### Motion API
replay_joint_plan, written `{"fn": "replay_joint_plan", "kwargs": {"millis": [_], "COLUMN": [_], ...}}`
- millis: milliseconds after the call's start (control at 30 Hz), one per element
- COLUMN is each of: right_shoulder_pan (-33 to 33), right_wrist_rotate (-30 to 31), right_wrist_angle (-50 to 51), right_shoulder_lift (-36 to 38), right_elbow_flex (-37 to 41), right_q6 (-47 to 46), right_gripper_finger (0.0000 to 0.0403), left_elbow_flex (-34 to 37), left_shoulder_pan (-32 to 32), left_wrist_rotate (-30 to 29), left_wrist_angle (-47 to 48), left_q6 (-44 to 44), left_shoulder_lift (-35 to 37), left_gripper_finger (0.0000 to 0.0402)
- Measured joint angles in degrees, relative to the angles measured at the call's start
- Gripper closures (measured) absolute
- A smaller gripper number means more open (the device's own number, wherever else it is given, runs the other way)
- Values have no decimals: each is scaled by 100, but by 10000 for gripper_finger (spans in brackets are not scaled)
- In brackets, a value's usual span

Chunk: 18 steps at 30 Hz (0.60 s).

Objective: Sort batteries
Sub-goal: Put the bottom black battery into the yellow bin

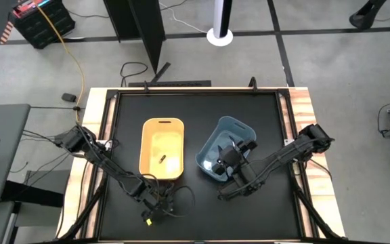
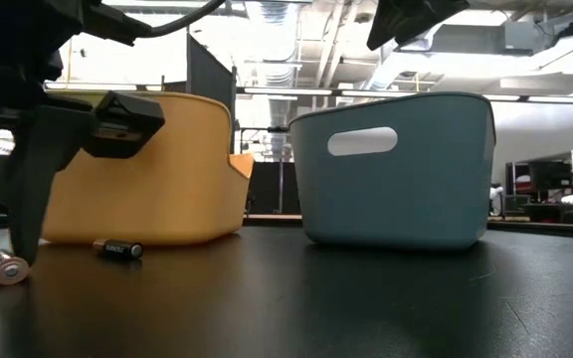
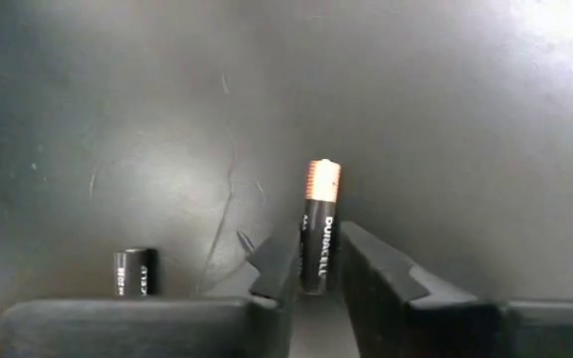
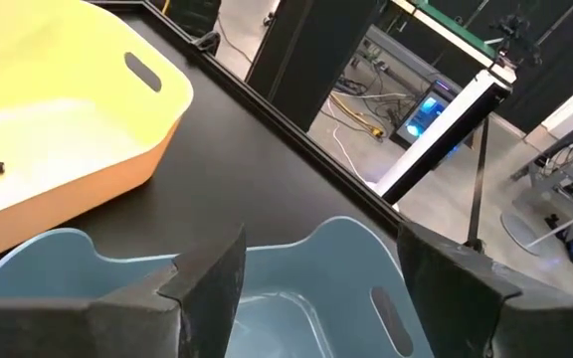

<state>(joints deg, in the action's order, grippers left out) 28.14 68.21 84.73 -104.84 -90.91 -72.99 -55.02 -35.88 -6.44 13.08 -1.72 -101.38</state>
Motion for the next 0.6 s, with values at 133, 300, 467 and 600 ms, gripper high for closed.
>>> {"fn": "replay_joint_plan", "kwargs": {"millis": [133,300,467,600], "right_shoulder_pan": [0,0,0,0], "right_wrist_rotate": [98,120,131,133], "right_wrist_angle": [2,2,2,3], "right_shoulder_lift": [0,0,0,0], "right_elbow_flex": [0,0,0,0], "right_q6": [0,0,0,0], "right_gripper_finger": [124,124,124,124], "left_elbow_flex": [0,-9,-9,-9], "left_shoulder_pan": [-2,-2,-2,-2], "left_wrist_rotate": [0,24,24,23], "left_wrist_angle": [38,122,127,86], "left_q6": [20,118,153,185], "left_shoulder_lift": [2,11,15,17], "left_gripper_finger": [357,377,387,389]}}
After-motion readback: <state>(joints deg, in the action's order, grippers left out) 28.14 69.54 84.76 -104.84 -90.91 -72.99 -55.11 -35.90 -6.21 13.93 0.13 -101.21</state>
